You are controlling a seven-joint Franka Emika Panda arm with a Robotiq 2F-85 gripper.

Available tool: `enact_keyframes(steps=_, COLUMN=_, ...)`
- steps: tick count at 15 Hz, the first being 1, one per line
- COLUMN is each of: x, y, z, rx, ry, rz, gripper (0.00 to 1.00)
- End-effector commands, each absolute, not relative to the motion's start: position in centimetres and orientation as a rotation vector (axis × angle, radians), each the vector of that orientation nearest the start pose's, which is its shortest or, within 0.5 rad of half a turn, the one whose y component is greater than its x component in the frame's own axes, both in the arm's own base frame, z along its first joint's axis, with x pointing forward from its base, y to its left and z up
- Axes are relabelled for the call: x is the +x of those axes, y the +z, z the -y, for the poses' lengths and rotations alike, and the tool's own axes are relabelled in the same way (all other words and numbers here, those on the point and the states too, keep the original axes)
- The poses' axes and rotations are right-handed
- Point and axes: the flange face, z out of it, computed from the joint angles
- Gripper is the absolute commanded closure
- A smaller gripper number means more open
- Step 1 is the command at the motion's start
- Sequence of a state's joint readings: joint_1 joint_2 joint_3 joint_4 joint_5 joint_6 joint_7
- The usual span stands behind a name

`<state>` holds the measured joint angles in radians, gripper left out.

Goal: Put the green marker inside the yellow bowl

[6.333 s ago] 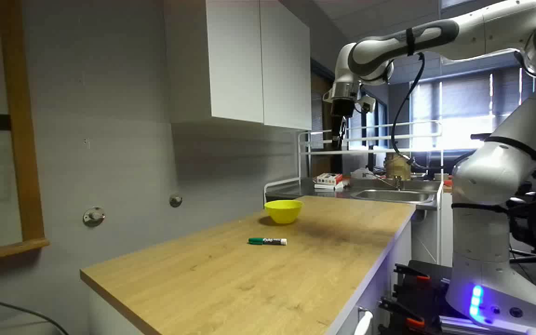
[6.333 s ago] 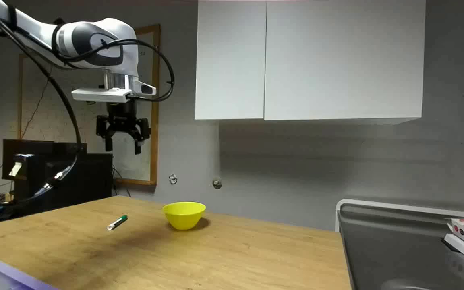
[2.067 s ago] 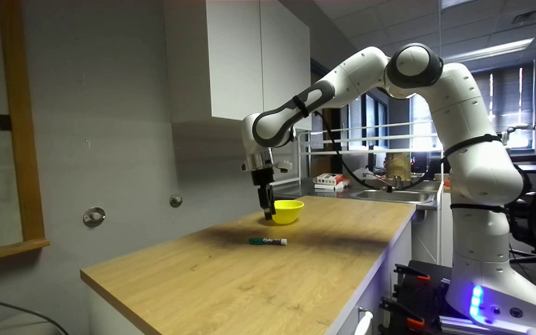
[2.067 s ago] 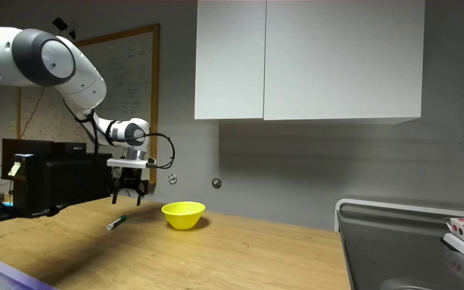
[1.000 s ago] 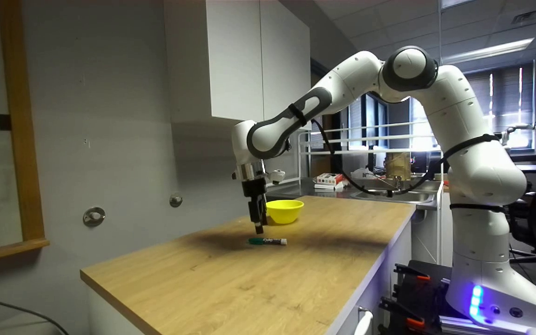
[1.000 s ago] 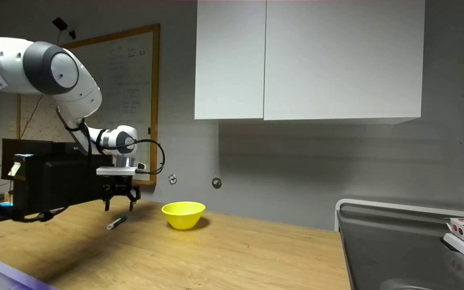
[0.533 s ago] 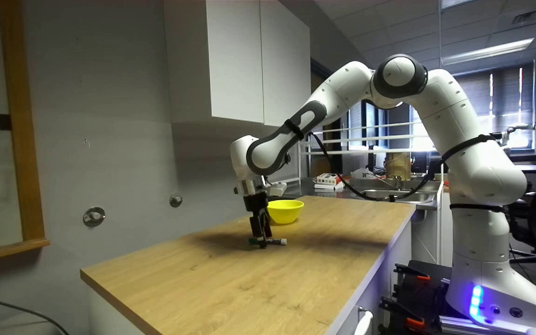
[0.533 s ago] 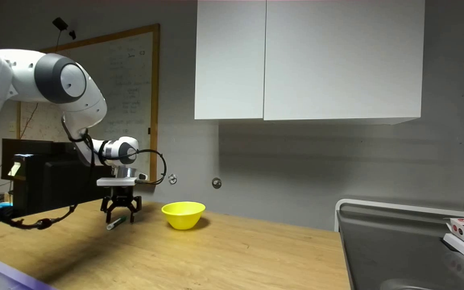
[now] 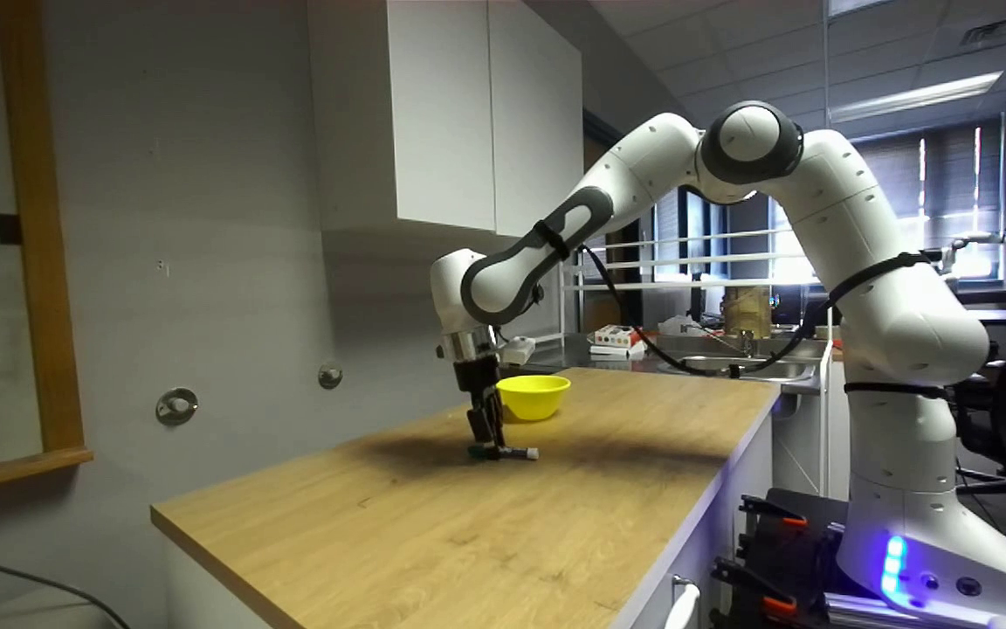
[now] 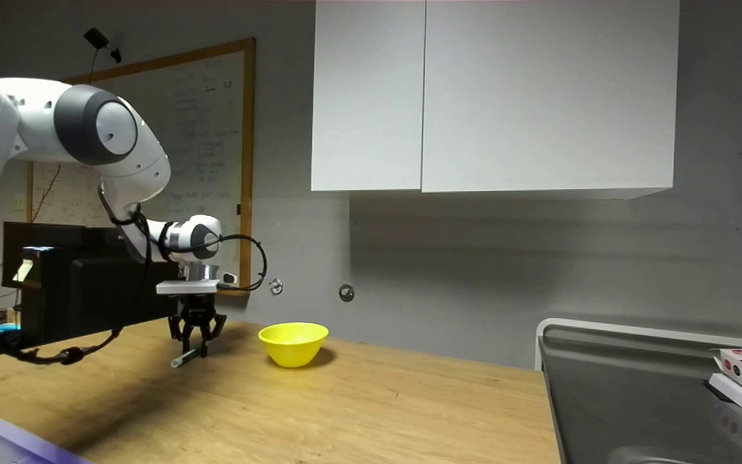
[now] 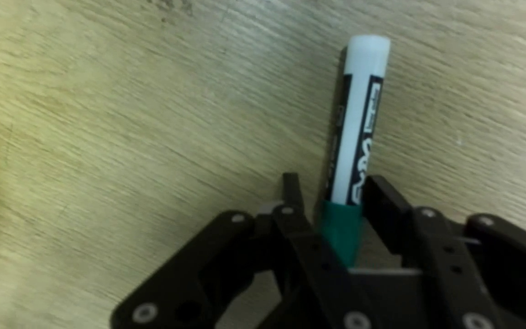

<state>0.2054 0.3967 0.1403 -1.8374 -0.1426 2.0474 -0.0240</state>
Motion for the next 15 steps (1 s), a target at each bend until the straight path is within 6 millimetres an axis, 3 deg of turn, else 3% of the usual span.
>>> enact_keyframes(steps=1, x=58.3, y=30.8, z=-20.1, rx=-3.183, ry=0.255, rz=0.689, gripper=0.86)
enact_keyframes(steps=2, x=58.2, y=31.3, z=-20.3, rx=-3.197, ry=0.25, rz=0.688, gripper=0.92)
enact_keyframes(steps=4, x=57.9, y=32.9, z=-20.4, rx=-3.249, ry=0.236, rz=0.685, gripper=0.88)
enact_keyframes(steps=10, x=57.8, y=43.6, z=-19.9, rx=-3.437, ry=0.037, rz=0.674, gripper=0.88)
enact_keyframes(steps=13, x=59.6, y=49.1, z=-18.5, rx=-3.459, ry=-0.129, rz=0.623, gripper=0.88)
enact_keyframes(steps=15, x=61.2, y=51.7, z=-17.1, rx=-3.468, ry=-0.23, rz=0.537, gripper=0.88)
